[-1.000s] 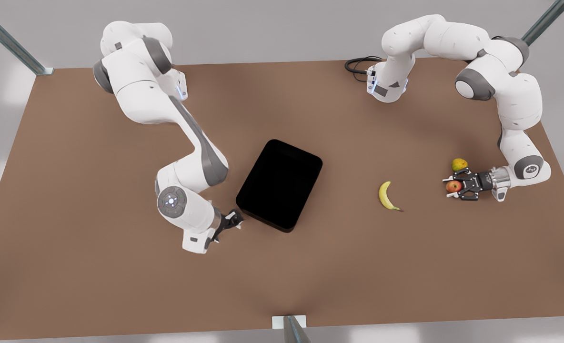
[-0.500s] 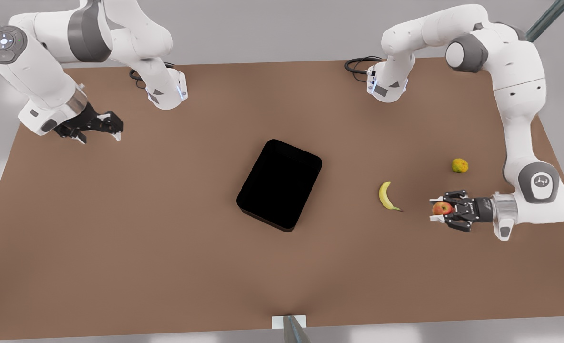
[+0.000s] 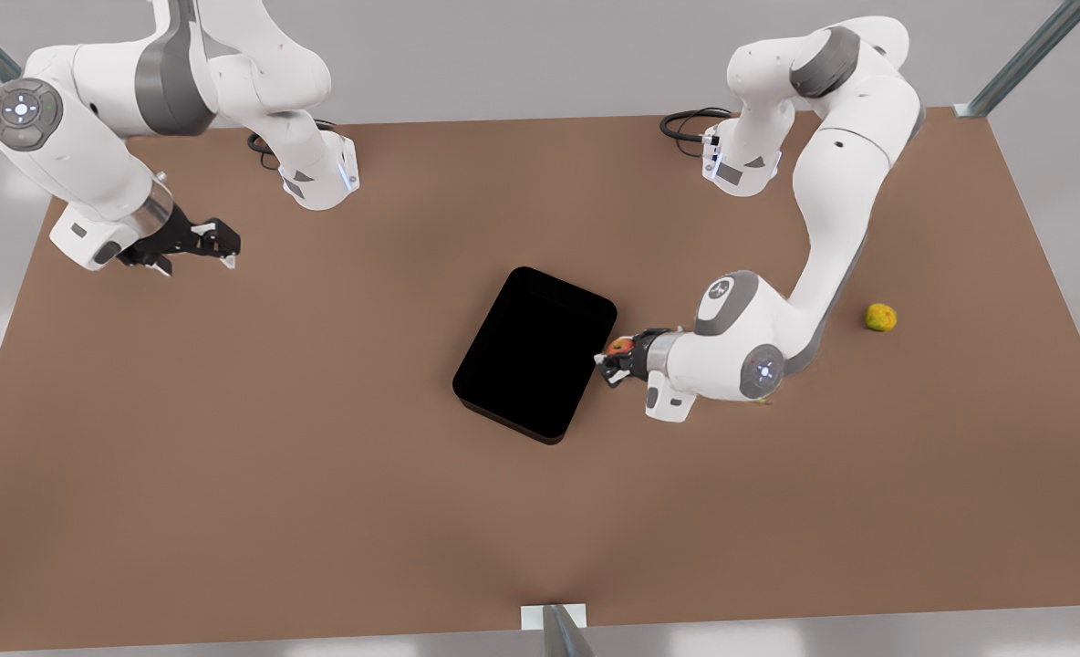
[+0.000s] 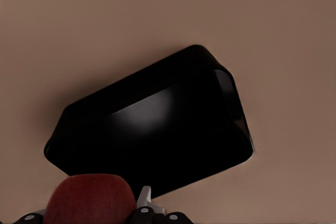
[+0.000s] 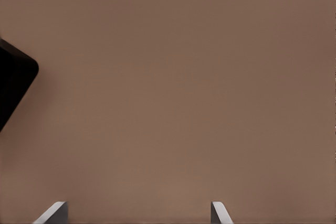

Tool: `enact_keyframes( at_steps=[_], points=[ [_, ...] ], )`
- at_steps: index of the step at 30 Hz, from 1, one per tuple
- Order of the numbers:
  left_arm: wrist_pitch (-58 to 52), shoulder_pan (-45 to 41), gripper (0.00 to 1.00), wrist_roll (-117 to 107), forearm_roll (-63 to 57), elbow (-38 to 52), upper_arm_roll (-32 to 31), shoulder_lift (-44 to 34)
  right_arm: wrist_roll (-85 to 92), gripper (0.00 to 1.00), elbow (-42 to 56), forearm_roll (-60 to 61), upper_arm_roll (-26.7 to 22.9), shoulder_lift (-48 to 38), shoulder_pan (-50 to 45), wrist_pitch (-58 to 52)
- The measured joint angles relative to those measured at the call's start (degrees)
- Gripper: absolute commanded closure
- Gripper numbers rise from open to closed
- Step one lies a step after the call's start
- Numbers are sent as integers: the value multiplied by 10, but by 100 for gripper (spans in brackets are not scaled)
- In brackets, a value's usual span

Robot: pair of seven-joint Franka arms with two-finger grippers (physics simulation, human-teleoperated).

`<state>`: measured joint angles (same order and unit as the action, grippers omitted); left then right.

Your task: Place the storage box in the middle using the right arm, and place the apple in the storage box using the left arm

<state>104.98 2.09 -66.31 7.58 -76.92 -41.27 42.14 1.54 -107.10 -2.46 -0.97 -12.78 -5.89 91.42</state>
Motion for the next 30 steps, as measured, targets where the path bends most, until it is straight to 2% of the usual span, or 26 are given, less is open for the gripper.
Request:
enact_keyframes(
  at_steps=[4,7,8,9,15,18,20,22,23,25,26,29,30],
  points=[
    [83,-100,59,-160,-119,8,3,25,0,0,-1,0,0,-6,-3,-5],
    [95,-130,57,-213,-224,21,3,52,0,0,-2,0,0,-6,-2,-5],
    [111,-156,33,-240,-252,23,25,54,0,0,-1,0,0,-6,-3,-5],
    [121,-173,0,-256,-277,24,40,55,0,0,-1,0,0,-6,-2,-5],
    [126,-195,0,-354,-336,26,39,54,0,0,-2,1,0,-6,-3,-2],
    [117,-178,0,-261,-335,15,53,13,0,0,-2,1,0,-7,-2,-2],
    [60,-160,0,-34,-301,-1,106,-54,0,0,-2,1,0,-7,-2,-2],
    [-1,-110,0,168,-262,-12,124,-106,0,0,-2,1,-1,-6,-2,0],
    [-8,-105,0,286,-244,-36,173,-151,0,0,-2,2,-1,-6,-2,1],
    [-29,-70,0,444,-209,-83,206,-216,0,0,-2,2,-1,-6,-2,2],
    [-75,-65,0,546,-190,-82,253,-246,0,0,-4,2,-1,-8,-2,2],
    [-166,-86,0,659,-129,-92,357,-339,0,0,-8,2,-1,-10,-2,2],
    [-142,-98,0,660,-116,-162,382,-388,0,0,-8,2,-1,-10,-2,2]
  ],
)
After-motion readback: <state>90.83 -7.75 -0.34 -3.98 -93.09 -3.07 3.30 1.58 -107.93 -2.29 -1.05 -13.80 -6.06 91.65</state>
